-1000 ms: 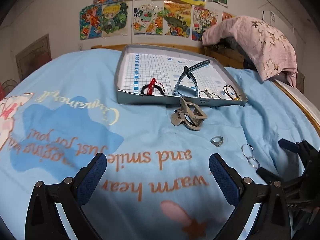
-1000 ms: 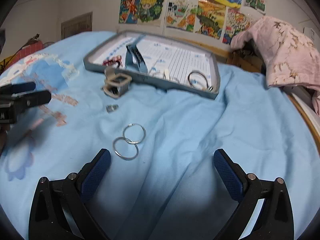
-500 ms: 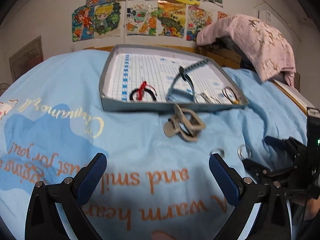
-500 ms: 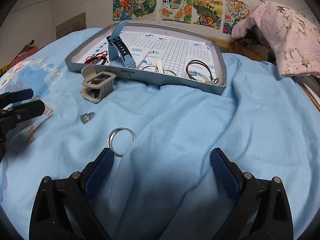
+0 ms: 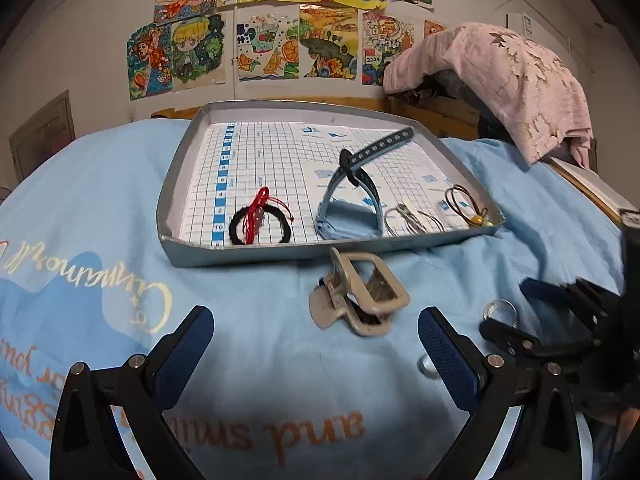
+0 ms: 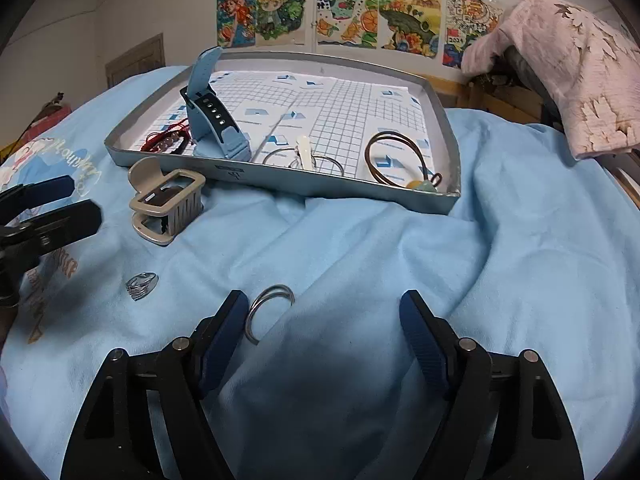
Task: Organize jewelry
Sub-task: 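Grasp the beige claw clip with the left tool while the right tool grasps a silver ring, then carry the beige claw clip and silver ring over the grey tray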
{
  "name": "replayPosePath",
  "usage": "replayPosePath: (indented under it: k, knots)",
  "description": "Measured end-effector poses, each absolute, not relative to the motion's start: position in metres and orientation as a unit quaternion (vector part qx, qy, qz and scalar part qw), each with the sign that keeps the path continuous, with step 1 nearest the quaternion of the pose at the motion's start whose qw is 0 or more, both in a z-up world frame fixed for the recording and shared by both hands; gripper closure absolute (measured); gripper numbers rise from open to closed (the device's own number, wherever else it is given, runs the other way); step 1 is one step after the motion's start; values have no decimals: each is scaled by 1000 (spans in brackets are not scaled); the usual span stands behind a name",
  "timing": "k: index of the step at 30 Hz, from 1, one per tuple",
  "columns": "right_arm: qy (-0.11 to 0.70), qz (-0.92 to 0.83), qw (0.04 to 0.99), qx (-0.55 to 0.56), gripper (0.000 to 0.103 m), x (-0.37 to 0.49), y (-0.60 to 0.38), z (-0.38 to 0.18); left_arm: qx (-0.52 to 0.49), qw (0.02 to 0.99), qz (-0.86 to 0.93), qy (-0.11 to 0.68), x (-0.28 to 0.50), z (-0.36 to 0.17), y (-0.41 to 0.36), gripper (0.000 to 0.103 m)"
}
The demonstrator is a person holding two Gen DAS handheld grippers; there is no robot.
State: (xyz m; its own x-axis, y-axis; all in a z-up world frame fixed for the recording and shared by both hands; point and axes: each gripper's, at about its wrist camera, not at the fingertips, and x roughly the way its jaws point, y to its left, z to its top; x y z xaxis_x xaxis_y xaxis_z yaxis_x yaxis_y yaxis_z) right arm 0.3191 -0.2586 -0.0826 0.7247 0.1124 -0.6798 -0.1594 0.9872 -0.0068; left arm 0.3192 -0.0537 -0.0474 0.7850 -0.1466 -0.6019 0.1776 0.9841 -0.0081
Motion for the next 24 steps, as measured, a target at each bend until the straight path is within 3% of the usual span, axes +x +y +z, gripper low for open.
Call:
replayPosePath:
  k: [3, 5, 9, 14, 24]
  knots:
    - [366, 73, 927, -26, 34, 317, -258, -81, 8, 946, -84, 313, 329, -47, -52, 3]
    - [368, 73, 927, -13, 36, 314, -261, -81, -3, 945, -84, 315, 334, -49, -50, 14]
    - [368, 77, 927, -2, 49, 307, -262, -80, -22, 941, -93, 325, 341, -58, -46, 32]
    - [366, 91, 926, -24, 72, 305, -252, -82, -35, 939, -113, 324, 343, -63, -46, 52]
    - [370, 89, 925, -10, 78, 325, -255, -93, -52, 934, -129, 328, 349, -68, -49, 77]
